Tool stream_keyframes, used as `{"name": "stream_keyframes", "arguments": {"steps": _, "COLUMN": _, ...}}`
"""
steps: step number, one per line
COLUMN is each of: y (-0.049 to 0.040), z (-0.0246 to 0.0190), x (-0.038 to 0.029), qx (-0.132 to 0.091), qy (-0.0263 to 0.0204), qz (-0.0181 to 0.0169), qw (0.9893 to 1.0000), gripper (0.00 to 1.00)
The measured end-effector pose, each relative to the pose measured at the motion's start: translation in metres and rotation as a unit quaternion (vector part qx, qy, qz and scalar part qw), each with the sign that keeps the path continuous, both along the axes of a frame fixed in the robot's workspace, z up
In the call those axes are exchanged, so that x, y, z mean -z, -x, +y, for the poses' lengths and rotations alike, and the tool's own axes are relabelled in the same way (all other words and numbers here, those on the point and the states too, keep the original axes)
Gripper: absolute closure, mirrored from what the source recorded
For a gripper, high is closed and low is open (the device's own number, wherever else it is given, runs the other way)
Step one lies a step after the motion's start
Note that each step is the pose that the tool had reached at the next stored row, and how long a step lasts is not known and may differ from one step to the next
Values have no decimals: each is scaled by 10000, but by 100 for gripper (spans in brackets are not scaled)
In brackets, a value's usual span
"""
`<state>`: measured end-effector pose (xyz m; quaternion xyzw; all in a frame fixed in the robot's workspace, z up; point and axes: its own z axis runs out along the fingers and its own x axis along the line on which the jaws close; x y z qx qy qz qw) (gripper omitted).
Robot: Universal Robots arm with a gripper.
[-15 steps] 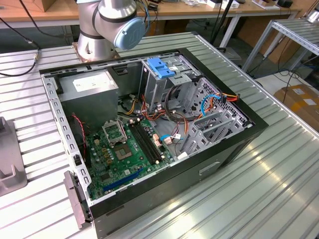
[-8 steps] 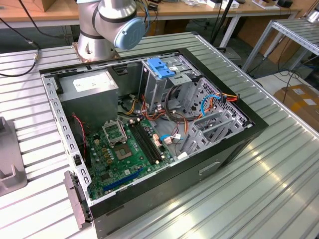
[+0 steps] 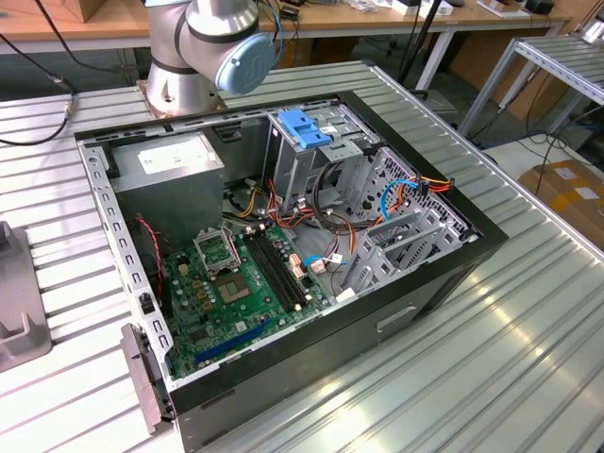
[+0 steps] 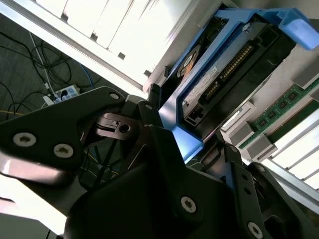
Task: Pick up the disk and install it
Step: 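Pick up the disk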
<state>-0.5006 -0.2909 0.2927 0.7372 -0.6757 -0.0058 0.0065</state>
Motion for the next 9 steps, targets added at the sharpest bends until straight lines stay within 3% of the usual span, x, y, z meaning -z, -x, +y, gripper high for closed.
{"name": "stream_keyframes", "arguments": {"steps": 5, "y": 0, "z": 0, "x": 2, "qx": 0, "qy": 0, "qz": 1, "qw": 10000, "gripper": 47}}
{"name": "stream_keyframes", "arguments": {"steps": 7, "y": 0, "z": 0, "x": 3, "qx": 0, "qy": 0, "qz": 0, "qw": 10000, "gripper": 60}}
{"name": "stream_keyframes", "arguments": {"steps": 9, "y": 0, "z": 0, "x": 4, "qx": 0, "qy": 0, "qz": 1, "qw": 10000, "gripper": 62}}
